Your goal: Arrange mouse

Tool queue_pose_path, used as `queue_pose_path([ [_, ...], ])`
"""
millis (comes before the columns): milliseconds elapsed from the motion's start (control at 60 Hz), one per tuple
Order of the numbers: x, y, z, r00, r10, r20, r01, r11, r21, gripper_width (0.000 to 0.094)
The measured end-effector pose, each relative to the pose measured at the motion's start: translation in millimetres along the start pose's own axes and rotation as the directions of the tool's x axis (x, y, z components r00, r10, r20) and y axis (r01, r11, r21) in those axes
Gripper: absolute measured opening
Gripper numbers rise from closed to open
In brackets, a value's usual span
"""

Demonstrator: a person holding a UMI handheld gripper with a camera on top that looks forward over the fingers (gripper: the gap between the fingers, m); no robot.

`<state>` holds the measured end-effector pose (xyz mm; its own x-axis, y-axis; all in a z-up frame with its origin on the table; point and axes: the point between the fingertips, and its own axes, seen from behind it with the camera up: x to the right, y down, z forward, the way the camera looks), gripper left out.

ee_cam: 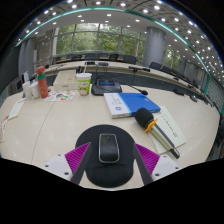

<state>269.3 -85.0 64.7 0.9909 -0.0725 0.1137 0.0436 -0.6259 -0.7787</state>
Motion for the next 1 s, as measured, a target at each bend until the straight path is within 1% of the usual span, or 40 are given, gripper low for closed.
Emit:
queue_pose_path([
  [133,-13.3,-10.2,-72.5,1.000,0.023,0.003,-0.023,0.999,0.045,0.0855],
  [233,-22.6,-5.3,-131.1,1.000,0.016,-0.011,-0.015,0.998,0.066,0.0855],
  [433,-48.2,26.3,-246.1,1.000,0.004,-0.022,-0.001,0.995,0.097,0.0854],
  [567,-61.1,45.5,-306.8,1.000,0.003,-0.026,0.000,0.993,0.115,0.0853],
  [767,-74.5,57.1,-363.3,0.999,-0.021,-0.034,0.026,0.988,0.153,0.0853],
  [833,-79.2,58.2,-373.5,1.000,-0.009,-0.019,0.012,0.987,0.158,0.0852],
  [933,-78.5,56.6,-383.4,1.000,-0.001,-0.029,0.006,0.984,0.179,0.0854],
  [1000,-78.6,58.6,-387.4,1.000,0.010,-0.029,-0.005,0.984,0.178,0.0854],
])
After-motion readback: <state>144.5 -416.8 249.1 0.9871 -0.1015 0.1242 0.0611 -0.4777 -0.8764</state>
